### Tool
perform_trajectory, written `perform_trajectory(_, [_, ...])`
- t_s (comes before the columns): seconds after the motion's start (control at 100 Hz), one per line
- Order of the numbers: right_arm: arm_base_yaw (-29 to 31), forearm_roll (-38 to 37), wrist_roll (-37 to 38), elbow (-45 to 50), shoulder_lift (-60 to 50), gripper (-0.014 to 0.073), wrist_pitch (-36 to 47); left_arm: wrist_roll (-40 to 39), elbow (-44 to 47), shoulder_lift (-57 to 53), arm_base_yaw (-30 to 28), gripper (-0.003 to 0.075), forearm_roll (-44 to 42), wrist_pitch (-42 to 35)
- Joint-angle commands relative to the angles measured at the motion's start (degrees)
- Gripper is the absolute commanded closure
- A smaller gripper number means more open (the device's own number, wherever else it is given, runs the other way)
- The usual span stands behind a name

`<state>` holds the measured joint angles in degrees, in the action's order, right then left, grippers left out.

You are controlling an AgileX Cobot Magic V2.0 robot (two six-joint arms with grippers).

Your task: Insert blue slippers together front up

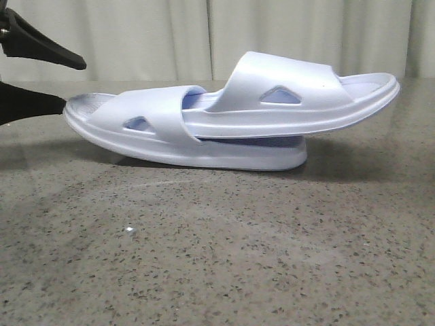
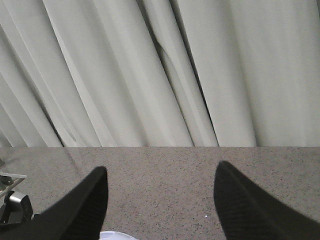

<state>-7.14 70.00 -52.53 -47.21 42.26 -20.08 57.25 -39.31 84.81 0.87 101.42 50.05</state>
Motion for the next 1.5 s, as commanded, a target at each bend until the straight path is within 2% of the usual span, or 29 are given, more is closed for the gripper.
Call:
perform_trajectory(0.0, [0.3,0.7,-1.0,-1.6,-0.3,0.0197,1.3,0.4,-1.8,-1.4,0.1,0.0378,1.5,0.7])
perform_trajectory(0.19, [0.3,0.7,-1.0,-1.6,-0.3,0.0197,1.3,0.4,-1.8,-1.5,-1.1,0.0378,-0.4,1.8])
perform_trajectory(0.34, [0.3,0.7,-1.0,-1.6,-0.3,0.0197,1.3,0.8,-1.8,-2.7,-4.6,0.0378,-0.6,2.0])
perform_trajectory(0.55, [0.3,-0.5,-1.0,-1.3,-0.3,0.0197,1.9,8.2,-1.8,-7.9,-13.5,0.0379,-1.0,0.8])
perform_trajectory(0.72, [0.3,-6.5,-1.0,0.2,-0.3,0.0197,5.4,15.9,-1.8,-15.1,-18.7,0.0381,-3.1,-2.3])
perform_trajectory(0.91, [0.3,-15.4,-1.0,3.0,-0.3,0.0197,12.2,24.0,-1.8,-23.1,-17.7,0.0381,-5.0,-9.3])
perform_trajectory(1.05, [0.3,-19.7,-1.0,4.9,-0.3,0.0197,17.0,26.5,-1.8,-26.9,-15.6,0.0381,-6.1,-13.6])
perform_trajectory(1.17, [0.3,-20.4,-1.0,5.5,-0.3,0.0197,17.5,29.2,-1.8,-32.1,-11.8,0.0381,-7.9,-19.4])
perform_trajectory(1.34, [0.3,-21.1,-1.0,6.2,-0.3,0.0197,17.9,33.3,-1.8,-42.1,-4.2,0.0381,-9.5,-34.1])
perform_trajectory(1.49, [0.3,-21.5,-1.0,8.3,-1.6,0.0197,21.3,33.3,0.3,-49.9,-0.7,0.0381,-10.0,-37.7])
